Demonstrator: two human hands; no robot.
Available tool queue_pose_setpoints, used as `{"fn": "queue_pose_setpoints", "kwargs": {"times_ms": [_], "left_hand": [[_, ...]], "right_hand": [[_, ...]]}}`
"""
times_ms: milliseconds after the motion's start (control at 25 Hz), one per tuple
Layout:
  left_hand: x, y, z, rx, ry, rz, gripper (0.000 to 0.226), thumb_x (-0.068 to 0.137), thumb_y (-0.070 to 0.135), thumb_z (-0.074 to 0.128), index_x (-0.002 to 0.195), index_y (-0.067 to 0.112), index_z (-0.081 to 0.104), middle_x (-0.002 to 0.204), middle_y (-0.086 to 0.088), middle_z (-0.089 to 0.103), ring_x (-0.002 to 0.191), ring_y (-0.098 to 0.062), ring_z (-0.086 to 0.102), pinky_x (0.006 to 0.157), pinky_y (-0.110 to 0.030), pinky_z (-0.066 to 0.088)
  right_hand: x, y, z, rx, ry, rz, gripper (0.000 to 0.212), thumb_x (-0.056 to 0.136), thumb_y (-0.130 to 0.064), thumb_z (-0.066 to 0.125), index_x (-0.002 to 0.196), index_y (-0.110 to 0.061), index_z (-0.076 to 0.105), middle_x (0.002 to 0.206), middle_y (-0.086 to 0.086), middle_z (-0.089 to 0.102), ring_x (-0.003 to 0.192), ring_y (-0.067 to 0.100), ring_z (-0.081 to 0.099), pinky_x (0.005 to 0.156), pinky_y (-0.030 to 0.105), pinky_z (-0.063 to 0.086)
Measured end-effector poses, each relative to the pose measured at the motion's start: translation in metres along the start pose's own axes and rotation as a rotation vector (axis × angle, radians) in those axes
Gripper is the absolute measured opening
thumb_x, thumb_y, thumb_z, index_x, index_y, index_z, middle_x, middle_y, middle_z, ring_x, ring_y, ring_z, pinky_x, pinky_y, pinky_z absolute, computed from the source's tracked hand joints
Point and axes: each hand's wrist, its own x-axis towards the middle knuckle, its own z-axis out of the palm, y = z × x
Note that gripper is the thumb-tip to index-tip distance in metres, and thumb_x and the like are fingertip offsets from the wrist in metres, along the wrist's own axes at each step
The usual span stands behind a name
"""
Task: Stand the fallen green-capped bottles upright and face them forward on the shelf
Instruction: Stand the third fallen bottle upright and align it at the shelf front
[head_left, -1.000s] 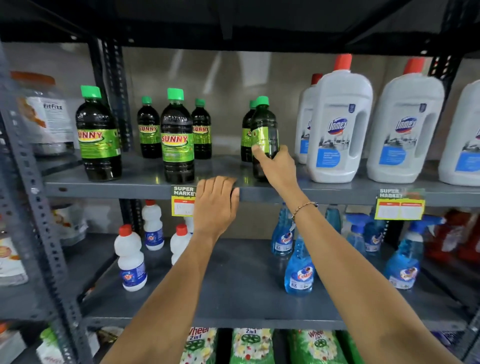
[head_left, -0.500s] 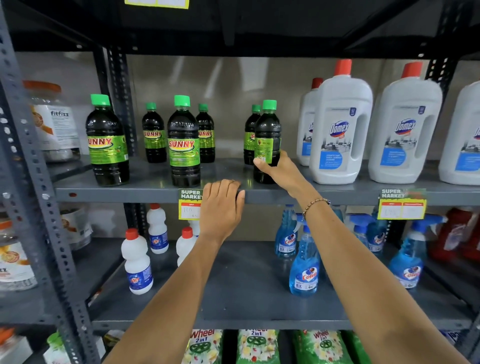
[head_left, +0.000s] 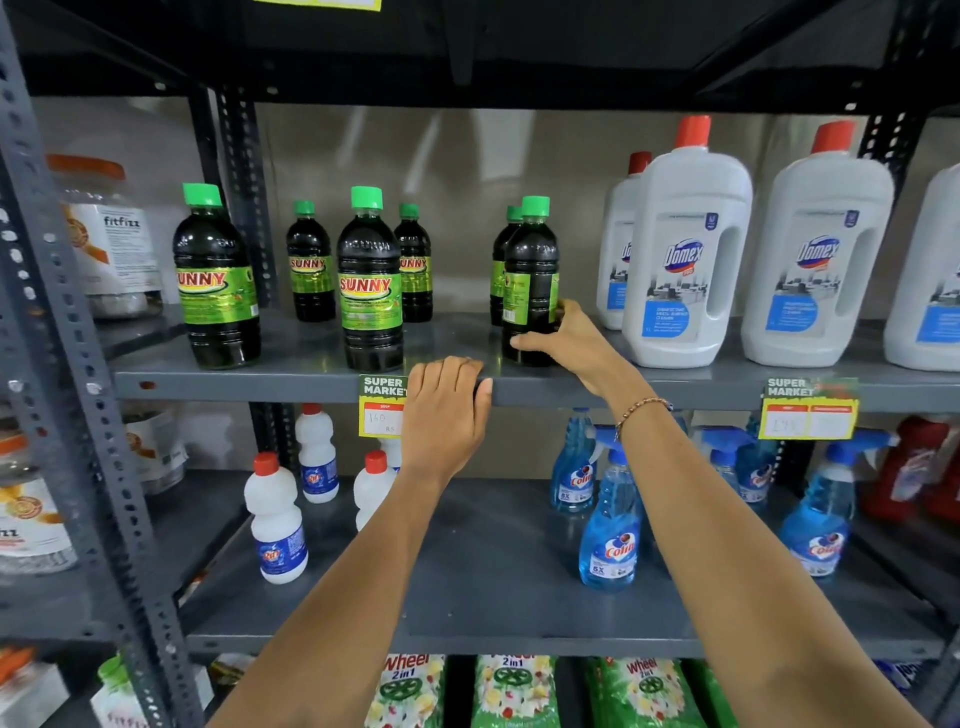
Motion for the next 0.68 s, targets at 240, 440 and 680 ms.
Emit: {"fn": "queue_pose_setpoints", "kwargs": {"times_ms": [240, 440, 680], "left_hand": [[0.0, -0.001, -0.0005, -0.004, 0.004, 0.004, 0.031, 0.098, 0.029, 0.04, 0.103, 0.009, 0.063, 0.1, -0.005, 0.065, 0.087, -0.025, 0.057, 0.085, -0.034, 0.035], [-0.0007, -0.0007, -0.002, -0.018, 0.008, 0.005, 0.031, 0.097, 0.029, 0.04, 0.103, 0.009, 0.063, 0.101, -0.006, 0.066, 0.089, -0.026, 0.058, 0.087, -0.034, 0.034], [-0.001, -0.0013, -0.0019, -0.03, -0.003, 0.002, 0.032, 0.098, 0.029, 0.04, 0.104, 0.009, 0.063, 0.101, -0.006, 0.065, 0.089, -0.026, 0.057, 0.087, -0.034, 0.035]], "right_hand": [[-0.0062, -0.0012, 0.0057, -0.096, 0.098, -0.049, 0.094, 0.067, -0.034, 0.086, 0.138, -0.008, 0.03, 0.132, 0.004, 0.051, 0.118, 0.018, 0.051, 0.099, 0.032, 0.044], [-0.005, -0.001, 0.0024, -0.036, 0.074, -0.03, 0.089, 0.073, -0.018, 0.082, 0.141, -0.007, 0.025, 0.138, 0.008, 0.049, 0.116, 0.017, 0.051, 0.097, 0.028, 0.041], [0.0002, 0.0018, 0.0024, -0.026, 0.089, -0.031, 0.073, 0.071, -0.018, 0.081, 0.133, -0.008, 0.044, 0.123, 0.005, 0.062, 0.116, 0.022, 0.059, 0.101, 0.037, 0.047]]}}
